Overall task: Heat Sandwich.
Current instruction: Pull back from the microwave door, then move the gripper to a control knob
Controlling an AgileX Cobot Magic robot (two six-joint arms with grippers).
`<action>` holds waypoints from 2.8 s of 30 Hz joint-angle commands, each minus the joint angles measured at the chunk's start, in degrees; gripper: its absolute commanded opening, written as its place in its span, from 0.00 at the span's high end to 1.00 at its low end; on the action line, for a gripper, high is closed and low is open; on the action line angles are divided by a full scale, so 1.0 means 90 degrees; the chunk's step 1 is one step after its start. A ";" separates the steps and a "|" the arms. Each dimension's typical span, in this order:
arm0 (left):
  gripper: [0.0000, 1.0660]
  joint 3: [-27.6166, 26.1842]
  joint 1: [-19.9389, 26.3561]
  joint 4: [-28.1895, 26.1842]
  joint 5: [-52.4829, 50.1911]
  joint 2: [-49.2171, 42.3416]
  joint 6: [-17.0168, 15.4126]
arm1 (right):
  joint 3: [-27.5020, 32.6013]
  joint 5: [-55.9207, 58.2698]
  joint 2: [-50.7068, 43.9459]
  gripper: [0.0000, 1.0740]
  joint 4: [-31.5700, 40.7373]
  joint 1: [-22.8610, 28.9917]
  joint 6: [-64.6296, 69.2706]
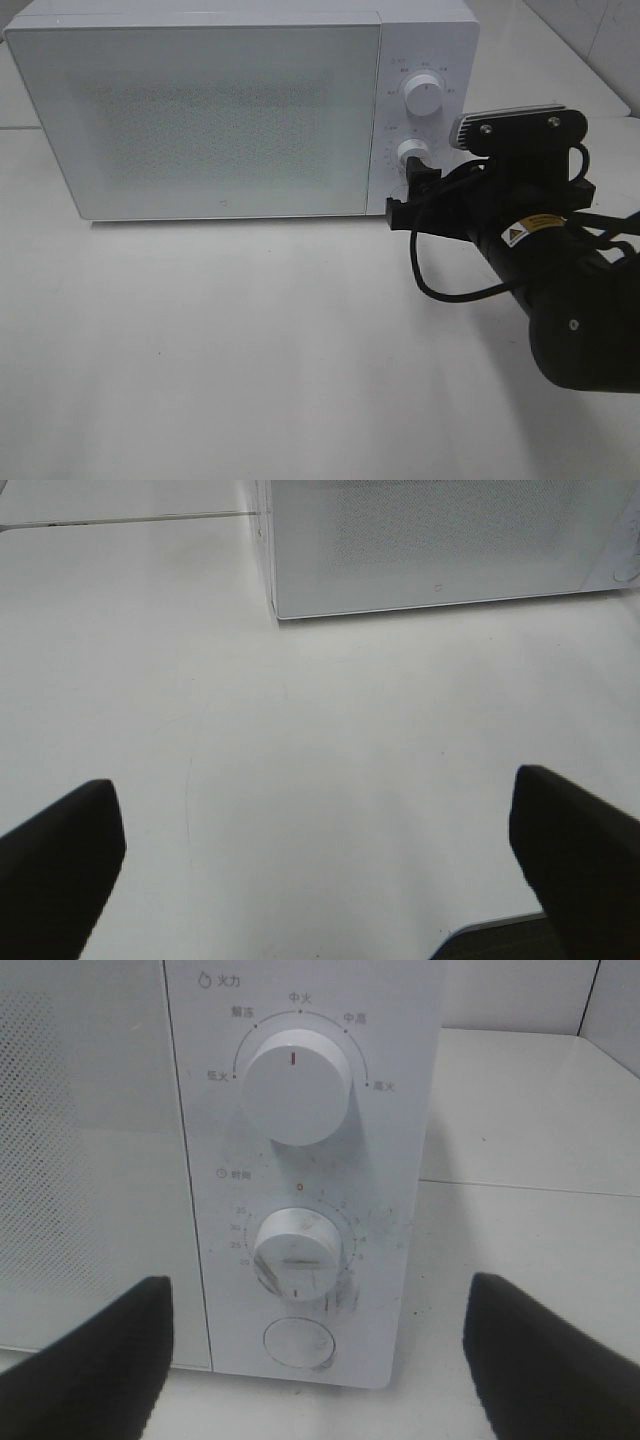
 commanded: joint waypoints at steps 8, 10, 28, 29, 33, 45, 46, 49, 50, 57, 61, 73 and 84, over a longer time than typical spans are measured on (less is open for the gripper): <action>0.03 0.0025 0.0025 -0.0032 -0.0051 -0.0172 -0.0013 | -0.0700 -0.0293 0.0541 0.29 0.0006 -0.0006 0.0038; 0.03 0.0025 0.0025 -0.0032 -0.0051 -0.0172 -0.0013 | -0.0751 -0.0280 0.0586 0.29 0.0006 -0.0006 0.0045; 0.03 0.0025 0.0025 -0.0032 -0.0051 -0.0172 -0.0013 | -0.1681 -0.0070 0.1509 0.29 -0.0344 -0.0452 0.0535; 0.03 0.0025 0.0025 -0.0032 -0.0051 -0.0172 -0.0013 | -0.1719 -0.0070 0.1553 0.29 -0.0344 -0.0477 0.0535; 0.03 0.0025 0.0025 -0.0032 -0.0051 -0.0172 -0.0013 | -0.1916 0.0076 0.1751 0.29 -0.0357 -0.0535 0.0535; 0.03 0.0025 0.0025 -0.0019 -0.0051 -0.0172 -0.0013 | -0.2056 0.0204 0.1872 0.34 -0.0427 -0.0649 0.0535; 0.03 0.0025 0.0025 -0.0019 -0.0051 -0.0172 -0.0013 | -0.2056 0.0204 0.1872 0.34 -0.0427 -0.0649 0.0535; 0.03 0.0025 0.0025 -0.0019 -0.0051 -0.0172 -0.0013 | -0.2056 0.0191 0.1872 0.44 -0.0407 -0.0649 0.0528; 0.03 0.0025 0.0025 -0.0019 -0.0051 -0.0172 -0.0013 | -0.2056 0.0185 0.1872 0.47 -0.0388 -0.0649 0.0509; 0.03 0.0025 0.0025 -0.0019 -0.0051 -0.0172 -0.0013 | -0.2056 0.0076 0.1872 0.82 -0.0325 -0.0586 0.0458; 0.03 0.0025 0.0025 -0.0019 -0.0051 -0.0172 -0.0013 | -0.2056 0.0070 0.1872 0.92 -0.0325 -0.0573 0.0312; 0.03 0.0025 0.0025 -0.0019 -0.0051 -0.0172 -0.0013 | -0.2056 0.0064 0.1872 0.93 -0.0318 -0.0573 0.0293; 0.03 0.0025 0.0025 -0.0019 -0.0051 -0.0172 -0.0013 | -0.2056 0.0025 0.1872 0.91 -0.0318 -0.0573 0.0656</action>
